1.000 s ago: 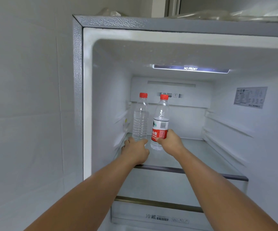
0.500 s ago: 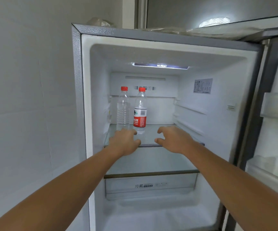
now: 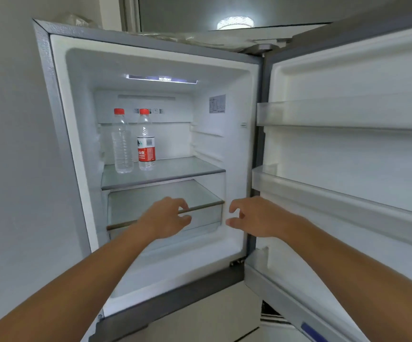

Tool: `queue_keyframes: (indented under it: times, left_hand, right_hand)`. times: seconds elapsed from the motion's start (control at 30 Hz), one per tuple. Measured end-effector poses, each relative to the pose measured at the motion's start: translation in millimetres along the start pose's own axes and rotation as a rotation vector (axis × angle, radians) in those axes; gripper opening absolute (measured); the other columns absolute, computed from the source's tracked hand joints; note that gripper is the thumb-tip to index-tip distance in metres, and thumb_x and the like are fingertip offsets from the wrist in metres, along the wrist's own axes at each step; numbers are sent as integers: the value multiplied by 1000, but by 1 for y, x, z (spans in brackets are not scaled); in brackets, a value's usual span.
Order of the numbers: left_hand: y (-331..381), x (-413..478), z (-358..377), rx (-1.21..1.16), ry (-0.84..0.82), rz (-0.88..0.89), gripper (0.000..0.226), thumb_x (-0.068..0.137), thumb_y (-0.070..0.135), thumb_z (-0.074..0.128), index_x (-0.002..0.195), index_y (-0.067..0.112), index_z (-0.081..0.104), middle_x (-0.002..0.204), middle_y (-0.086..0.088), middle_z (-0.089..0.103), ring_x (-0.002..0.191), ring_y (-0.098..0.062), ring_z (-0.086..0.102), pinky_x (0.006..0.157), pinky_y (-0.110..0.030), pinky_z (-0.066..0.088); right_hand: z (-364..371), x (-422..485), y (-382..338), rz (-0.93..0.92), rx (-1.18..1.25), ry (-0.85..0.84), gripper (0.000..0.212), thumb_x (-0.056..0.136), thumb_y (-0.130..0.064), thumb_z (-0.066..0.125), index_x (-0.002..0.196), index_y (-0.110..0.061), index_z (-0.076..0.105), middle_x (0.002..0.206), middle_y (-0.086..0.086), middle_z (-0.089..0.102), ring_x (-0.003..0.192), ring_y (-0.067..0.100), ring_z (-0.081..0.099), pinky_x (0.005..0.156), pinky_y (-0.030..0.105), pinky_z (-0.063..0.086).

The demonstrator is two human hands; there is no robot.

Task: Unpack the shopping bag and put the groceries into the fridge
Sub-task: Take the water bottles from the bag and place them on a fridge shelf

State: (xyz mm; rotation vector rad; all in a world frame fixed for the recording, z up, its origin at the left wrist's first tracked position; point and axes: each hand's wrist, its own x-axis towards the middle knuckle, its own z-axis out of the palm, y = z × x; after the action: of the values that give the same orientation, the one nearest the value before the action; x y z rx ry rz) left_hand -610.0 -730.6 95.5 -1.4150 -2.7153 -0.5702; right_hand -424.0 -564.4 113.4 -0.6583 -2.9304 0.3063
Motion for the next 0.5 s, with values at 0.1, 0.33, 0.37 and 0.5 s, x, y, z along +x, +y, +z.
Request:
queue_keyframes:
  times: [0.1,0.33,0.37,0.5]
  left_hand:
    - [40,-31,23,-40,-58,79,41,96,47,57,133,28,57,132,-1,56,112,-21,58,100,-34,47]
    - [166,-122,81,-113,-214,328,35,95,41,60,126,25,60,121,-4,58,106,-22,60,92,-33,49]
    - [188,-138,90,-133,-249,362,35,94,40,61,126,25,60,120,-4,57,106,-22,60,91,-31,48]
    - [278,-198,128,-159,-381,536,34,93,41,61,126,30,60,118,-2,55,111,-22,58,95,-31,46]
  right_hand:
    - [10,-69,20,96,-10,-28,45,98,-52,52,132,-23,55,126,2,62,108,19,57,95,38,48]
    - [21,-258,72,410,25,-46,50,96,-56,52,136,-27,54,128,2,61,113,22,56,96,37,47]
    - [22,-289,79,463,12,-45,50,95,-57,51,136,-28,54,127,1,61,114,22,56,96,38,47]
    - [21,-415,97,653,10,-20,45,97,-54,52,132,-26,56,132,1,61,122,25,54,98,34,44]
